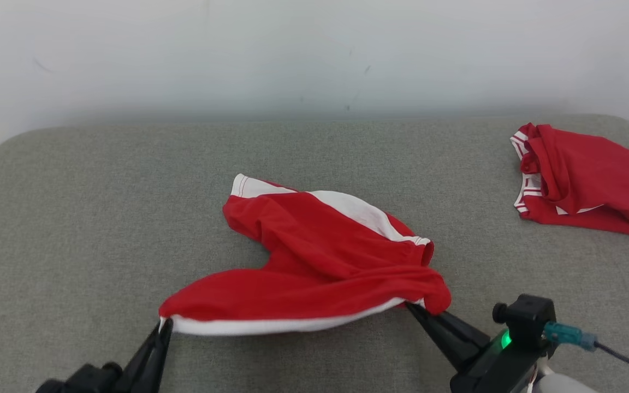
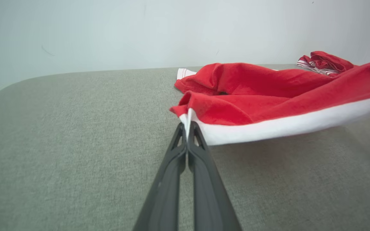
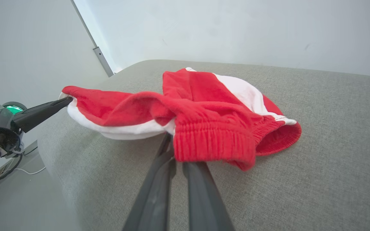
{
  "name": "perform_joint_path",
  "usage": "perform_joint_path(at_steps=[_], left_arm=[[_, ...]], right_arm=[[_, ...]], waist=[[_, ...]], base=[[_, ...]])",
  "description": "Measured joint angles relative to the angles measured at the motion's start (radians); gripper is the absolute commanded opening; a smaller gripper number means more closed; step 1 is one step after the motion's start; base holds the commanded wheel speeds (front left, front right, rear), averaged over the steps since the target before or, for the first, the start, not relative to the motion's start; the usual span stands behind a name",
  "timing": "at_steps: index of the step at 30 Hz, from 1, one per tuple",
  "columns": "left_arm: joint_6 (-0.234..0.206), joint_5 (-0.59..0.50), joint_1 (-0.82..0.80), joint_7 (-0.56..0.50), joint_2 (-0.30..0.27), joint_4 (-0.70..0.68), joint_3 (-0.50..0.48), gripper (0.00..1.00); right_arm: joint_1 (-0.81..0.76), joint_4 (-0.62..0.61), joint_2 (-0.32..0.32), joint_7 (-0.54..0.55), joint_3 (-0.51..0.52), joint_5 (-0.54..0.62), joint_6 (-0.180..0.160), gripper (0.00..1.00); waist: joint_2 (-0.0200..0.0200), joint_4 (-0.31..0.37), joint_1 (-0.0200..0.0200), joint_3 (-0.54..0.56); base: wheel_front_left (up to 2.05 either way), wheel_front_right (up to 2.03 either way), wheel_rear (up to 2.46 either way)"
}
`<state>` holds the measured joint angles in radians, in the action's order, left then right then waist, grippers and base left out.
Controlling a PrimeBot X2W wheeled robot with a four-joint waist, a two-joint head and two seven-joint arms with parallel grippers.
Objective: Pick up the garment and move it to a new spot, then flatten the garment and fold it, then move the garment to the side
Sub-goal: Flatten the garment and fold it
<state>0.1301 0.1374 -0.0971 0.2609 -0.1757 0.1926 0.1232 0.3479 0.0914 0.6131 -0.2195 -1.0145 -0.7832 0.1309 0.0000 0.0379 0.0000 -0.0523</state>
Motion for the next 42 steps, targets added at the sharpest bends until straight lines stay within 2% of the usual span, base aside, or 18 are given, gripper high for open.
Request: perform_joint_path(at_steps=[4,8,14,19,26,31,35,38,42], left_arm=[[0.0,-0.003,-0.106,-0.01,-0.068,-0.029,0.043,0.0],[0.0,0.024,-0.299,-0.055,-0.149,-0.029,0.108,0.0],[0.0,0.117,-0.637,-0.128,-0.304,0.017,0.222,0.0],[0.0,0.177,-0.94,-0.165,-0.384,0.099,0.34,0.0],[0.0,0.245,-1.34,-0.178,-0.4,0.27,0.427,0.0],[0.0,0.239,-1.56,-0.114,-0.363,0.388,0.437,0.0],[-0.027,0.226,-1.656,-0.063,-0.321,0.453,0.425,0.0],[-0.031,0.224,-1.715,-0.032,-0.3,0.498,0.416,0.0],[-0.02,0.215,-1.725,-0.012,-0.281,0.537,0.442,0.0]], right_arm=[[0.057,-0.039,0.022,0.027,0.022,-0.065,0.0,0.0],[0.169,-0.031,0.016,0.091,0.022,-0.143,0.0,0.0],[0.486,0.021,-0.024,0.137,0.02,-0.212,0.0,0.0],[0.757,0.145,-0.097,0.167,0.023,-0.305,0.0,0.0],[1.116,0.356,-0.197,0.212,0.045,-0.428,0.0,0.0],[1.303,0.518,-0.238,0.162,0.04,-0.4,0.0,0.0],[1.4,0.62,-0.262,0.099,0.009,-0.351,0.0,0.0],[1.46,0.668,-0.271,0.034,-0.016,-0.307,0.0,0.0],[1.467,0.674,-0.274,0.013,-0.044,-0.33,0.0,0.0]], waist=[[0.0,-0.006,0.0,-0.007],[0.0001,-0.008,0.0001,-0.033],[0.0001,0.0,0.0001,-0.109],[0.0001,0.012,0.0003,-0.192],[0.0002,0.031,0.0003,-0.309],[0.0003,0.047,0.0005,-0.37],[0.0002,0.057,0.0003,-0.398],[0.0002,0.062,0.0003,-0.419],[0.0001,0.061,0.0001,-0.454]], base=[[0.0,0.0,0.0],[0.0,0.0,0.0],[0.0,0.0,0.0],[0.0,0.0,0.0],[0.0,0.0,0.0],[0.0,0.0,0.0],[0.0,0.0,0.0],[0.0,0.0,0.0],[0.0,0.0,0.0]])
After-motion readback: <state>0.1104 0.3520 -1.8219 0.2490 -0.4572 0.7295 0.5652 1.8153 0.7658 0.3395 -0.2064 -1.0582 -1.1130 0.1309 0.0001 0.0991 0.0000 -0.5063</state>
